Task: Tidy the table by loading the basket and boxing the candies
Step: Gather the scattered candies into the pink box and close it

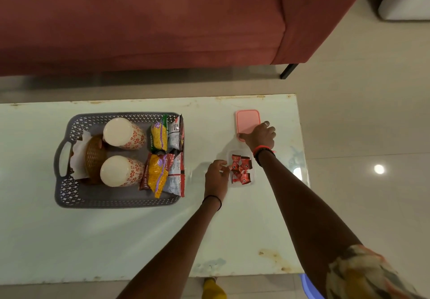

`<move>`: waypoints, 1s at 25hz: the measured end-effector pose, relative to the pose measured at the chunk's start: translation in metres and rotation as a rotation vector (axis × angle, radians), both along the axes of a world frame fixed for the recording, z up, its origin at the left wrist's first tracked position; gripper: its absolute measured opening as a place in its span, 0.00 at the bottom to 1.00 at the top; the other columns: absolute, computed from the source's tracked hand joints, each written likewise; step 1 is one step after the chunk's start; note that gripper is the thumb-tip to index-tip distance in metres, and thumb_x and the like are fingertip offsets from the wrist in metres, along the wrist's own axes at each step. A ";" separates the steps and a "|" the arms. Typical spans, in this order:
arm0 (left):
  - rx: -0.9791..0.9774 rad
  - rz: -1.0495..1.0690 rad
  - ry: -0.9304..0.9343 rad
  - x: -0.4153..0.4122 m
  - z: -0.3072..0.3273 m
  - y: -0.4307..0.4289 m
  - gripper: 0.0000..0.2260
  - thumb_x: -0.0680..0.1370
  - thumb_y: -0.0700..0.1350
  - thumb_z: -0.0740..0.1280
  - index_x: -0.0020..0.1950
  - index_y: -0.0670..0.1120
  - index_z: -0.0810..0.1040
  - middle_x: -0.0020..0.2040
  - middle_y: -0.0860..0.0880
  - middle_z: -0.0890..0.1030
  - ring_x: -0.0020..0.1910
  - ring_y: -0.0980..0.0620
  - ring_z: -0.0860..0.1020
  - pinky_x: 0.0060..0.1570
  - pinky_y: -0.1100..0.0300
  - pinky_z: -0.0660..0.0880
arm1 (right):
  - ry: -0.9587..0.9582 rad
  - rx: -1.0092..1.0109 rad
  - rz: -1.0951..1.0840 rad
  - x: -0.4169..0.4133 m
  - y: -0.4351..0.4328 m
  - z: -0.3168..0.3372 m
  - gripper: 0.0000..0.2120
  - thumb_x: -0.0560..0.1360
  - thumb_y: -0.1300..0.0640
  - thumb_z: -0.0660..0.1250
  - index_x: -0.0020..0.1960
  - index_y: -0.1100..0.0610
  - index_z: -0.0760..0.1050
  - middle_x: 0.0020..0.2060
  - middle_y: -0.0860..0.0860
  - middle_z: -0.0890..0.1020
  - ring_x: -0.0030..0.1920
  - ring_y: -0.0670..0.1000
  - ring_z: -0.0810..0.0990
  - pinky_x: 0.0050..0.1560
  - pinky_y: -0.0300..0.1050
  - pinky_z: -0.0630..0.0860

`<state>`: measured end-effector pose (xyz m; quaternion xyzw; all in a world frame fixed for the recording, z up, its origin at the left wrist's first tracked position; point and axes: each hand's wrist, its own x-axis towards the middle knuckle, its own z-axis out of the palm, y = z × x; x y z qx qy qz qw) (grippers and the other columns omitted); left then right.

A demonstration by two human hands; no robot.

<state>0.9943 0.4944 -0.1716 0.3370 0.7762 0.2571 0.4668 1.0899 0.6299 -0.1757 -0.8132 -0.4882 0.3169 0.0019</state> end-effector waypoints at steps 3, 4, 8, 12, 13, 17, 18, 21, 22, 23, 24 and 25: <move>-0.001 -0.010 -0.011 0.000 0.002 0.000 0.11 0.77 0.44 0.64 0.58 0.42 0.75 0.56 0.43 0.80 0.55 0.47 0.78 0.51 0.63 0.72 | 0.075 -0.019 -0.028 0.004 0.003 0.001 0.37 0.68 0.51 0.75 0.68 0.65 0.62 0.64 0.63 0.69 0.66 0.63 0.68 0.64 0.57 0.70; -0.001 -0.014 -0.017 -0.001 0.003 0.001 0.12 0.77 0.44 0.64 0.58 0.42 0.74 0.56 0.42 0.80 0.56 0.46 0.78 0.52 0.62 0.72 | 0.132 -0.010 -0.041 0.007 0.004 0.003 0.31 0.70 0.54 0.73 0.66 0.65 0.66 0.63 0.63 0.71 0.66 0.63 0.69 0.64 0.55 0.70; -0.035 -0.023 -0.029 -0.003 0.008 0.003 0.13 0.78 0.45 0.62 0.60 0.41 0.73 0.58 0.41 0.79 0.57 0.45 0.77 0.54 0.58 0.73 | 0.369 0.114 -0.175 0.021 0.004 0.021 0.12 0.74 0.63 0.64 0.56 0.66 0.75 0.56 0.61 0.81 0.58 0.60 0.78 0.54 0.49 0.77; -0.057 -0.029 -0.069 -0.003 0.016 0.004 0.13 0.80 0.44 0.57 0.61 0.41 0.73 0.62 0.41 0.77 0.60 0.44 0.75 0.59 0.55 0.72 | 0.222 0.300 0.022 0.025 -0.040 0.048 0.04 0.75 0.62 0.62 0.48 0.61 0.73 0.43 0.59 0.83 0.43 0.59 0.82 0.36 0.43 0.72; -0.070 -0.028 -0.074 -0.003 0.017 0.004 0.14 0.80 0.44 0.56 0.61 0.41 0.74 0.62 0.41 0.77 0.61 0.43 0.75 0.61 0.53 0.72 | 0.127 0.301 0.140 0.022 -0.055 0.051 0.04 0.75 0.63 0.60 0.49 0.60 0.72 0.41 0.58 0.83 0.41 0.59 0.82 0.34 0.44 0.73; -0.158 0.032 -0.171 -0.004 0.021 0.006 0.15 0.81 0.47 0.53 0.62 0.42 0.73 0.61 0.39 0.77 0.60 0.40 0.75 0.63 0.44 0.71 | -0.096 0.274 0.480 0.007 -0.113 0.051 0.14 0.77 0.61 0.58 0.62 0.60 0.72 0.53 0.56 0.82 0.49 0.57 0.82 0.43 0.49 0.80; -0.179 0.044 -0.200 -0.005 0.022 0.007 0.16 0.81 0.48 0.53 0.62 0.42 0.72 0.61 0.39 0.77 0.60 0.40 0.75 0.64 0.43 0.71 | -0.130 0.271 0.519 0.004 -0.125 0.051 0.15 0.76 0.60 0.59 0.62 0.60 0.72 0.56 0.57 0.81 0.52 0.58 0.81 0.47 0.51 0.80; -0.204 0.041 -0.234 -0.006 0.025 0.007 0.18 0.81 0.51 0.52 0.65 0.43 0.70 0.63 0.39 0.76 0.62 0.40 0.74 0.65 0.42 0.69 | -0.296 0.255 0.545 -0.008 -0.154 0.046 0.17 0.72 0.62 0.66 0.60 0.60 0.74 0.62 0.63 0.77 0.62 0.67 0.75 0.62 0.66 0.71; -0.200 0.030 -0.227 -0.007 0.026 0.007 0.19 0.81 0.51 0.52 0.65 0.43 0.70 0.63 0.39 0.75 0.62 0.40 0.74 0.65 0.42 0.69 | -0.318 0.243 0.538 -0.011 -0.160 0.044 0.18 0.71 0.64 0.67 0.61 0.60 0.74 0.65 0.67 0.74 0.66 0.71 0.71 0.64 0.72 0.64; -0.192 0.013 -0.218 -0.007 0.026 0.007 0.18 0.81 0.51 0.53 0.65 0.43 0.70 0.63 0.39 0.75 0.62 0.40 0.74 0.65 0.42 0.70 | -0.303 0.204 0.528 -0.013 -0.163 0.043 0.20 0.72 0.66 0.65 0.63 0.59 0.72 0.68 0.69 0.69 0.69 0.73 0.65 0.66 0.74 0.59; -0.183 -0.008 -0.207 -0.007 0.027 0.007 0.18 0.81 0.50 0.54 0.65 0.43 0.70 0.64 0.39 0.76 0.62 0.40 0.74 0.64 0.42 0.70 | -0.275 0.158 0.522 -0.015 -0.166 0.042 0.21 0.73 0.65 0.61 0.66 0.58 0.69 0.71 0.69 0.64 0.71 0.73 0.60 0.68 0.74 0.55; -0.178 -0.030 -0.198 -0.007 0.027 0.007 0.17 0.81 0.49 0.56 0.66 0.43 0.70 0.64 0.39 0.76 0.62 0.40 0.74 0.64 0.42 0.71 | -0.246 0.130 0.520 -0.015 -0.167 0.040 0.22 0.75 0.65 0.59 0.68 0.57 0.67 0.72 0.68 0.62 0.72 0.72 0.58 0.70 0.73 0.55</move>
